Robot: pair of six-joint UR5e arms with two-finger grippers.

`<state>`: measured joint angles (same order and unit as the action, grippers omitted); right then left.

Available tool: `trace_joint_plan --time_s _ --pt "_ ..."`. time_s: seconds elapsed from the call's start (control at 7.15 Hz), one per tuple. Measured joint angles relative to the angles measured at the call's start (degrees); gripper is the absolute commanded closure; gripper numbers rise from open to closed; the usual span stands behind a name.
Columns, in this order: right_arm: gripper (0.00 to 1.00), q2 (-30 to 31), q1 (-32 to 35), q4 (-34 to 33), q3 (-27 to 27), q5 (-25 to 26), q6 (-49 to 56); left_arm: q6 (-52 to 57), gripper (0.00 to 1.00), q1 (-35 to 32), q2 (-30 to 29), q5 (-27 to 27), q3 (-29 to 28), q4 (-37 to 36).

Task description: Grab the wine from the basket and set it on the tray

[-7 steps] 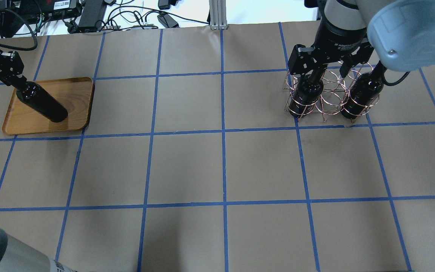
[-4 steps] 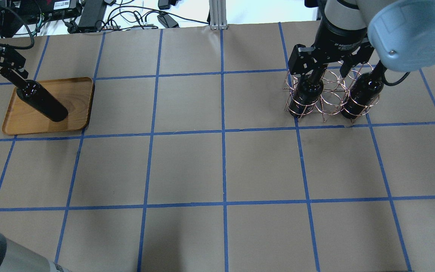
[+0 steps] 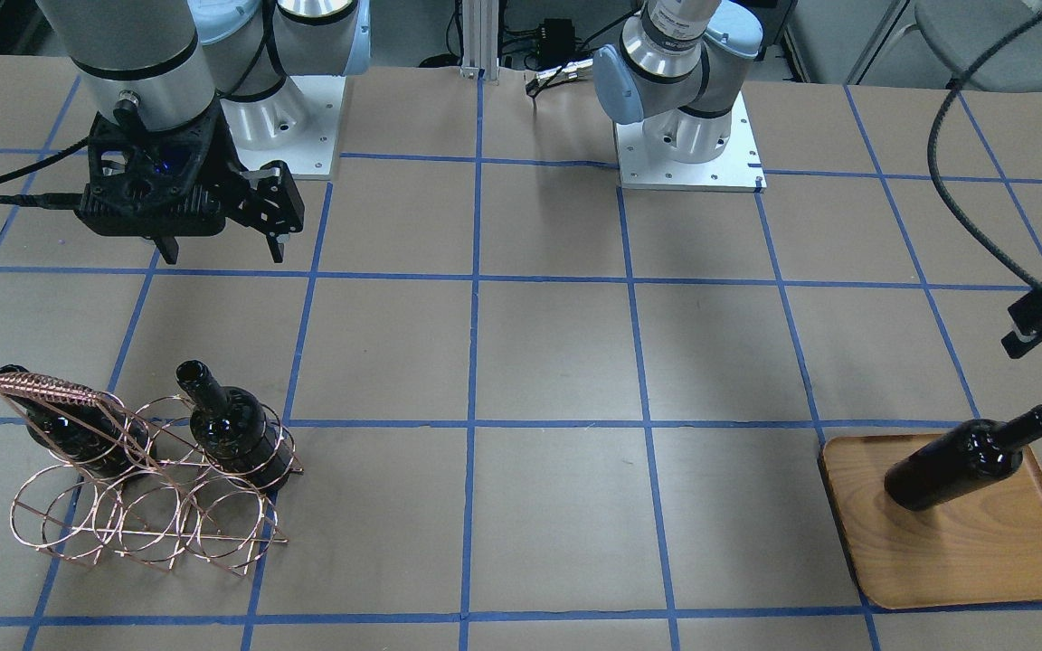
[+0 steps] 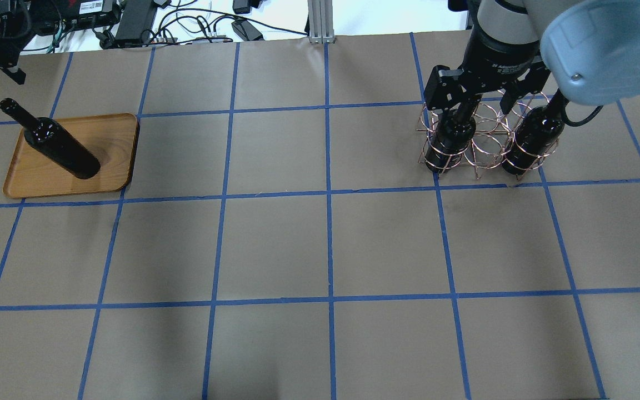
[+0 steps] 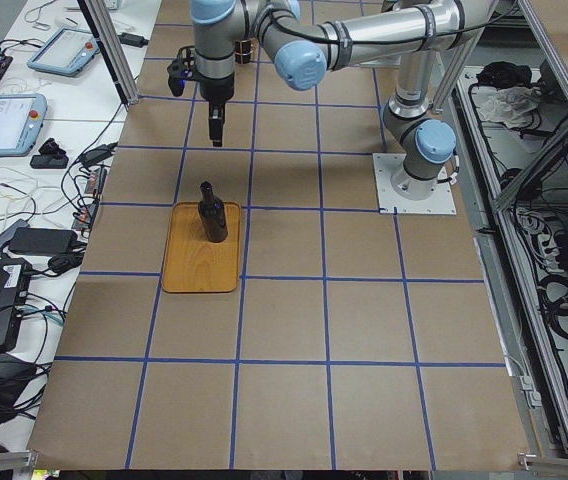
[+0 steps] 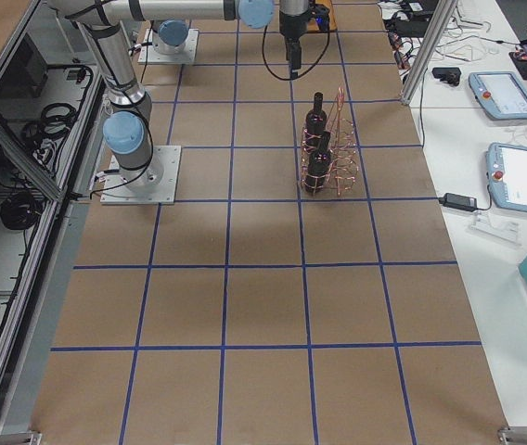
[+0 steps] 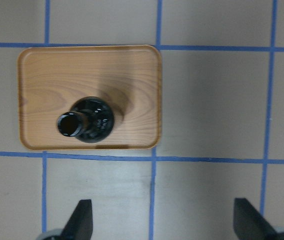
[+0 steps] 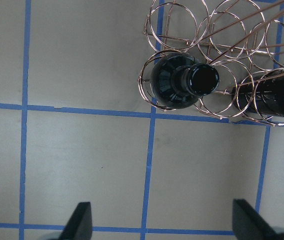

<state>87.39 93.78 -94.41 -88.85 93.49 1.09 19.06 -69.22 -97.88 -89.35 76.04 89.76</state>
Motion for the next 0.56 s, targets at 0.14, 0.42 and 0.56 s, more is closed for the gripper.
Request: trace_joint_plan --time_s 0.14,0.42,0.56 --pt "0.00 0.0 0.0 0.0 0.0 0.0 0.0 -4.5 0.00 -5.0 2.7 -0.1 0.7 1.7" --pt "0.00 -0.1 0.0 0.0 0.0 0.1 0.0 -13.7 0.00 -15.4 5.7 -0.2 2.5 3.2" --pt "0.00 0.0 0.0 0.0 0.0 0.1 0.0 -18.1 0.00 -19.7 6.1 -0.2 3.1 3.2"
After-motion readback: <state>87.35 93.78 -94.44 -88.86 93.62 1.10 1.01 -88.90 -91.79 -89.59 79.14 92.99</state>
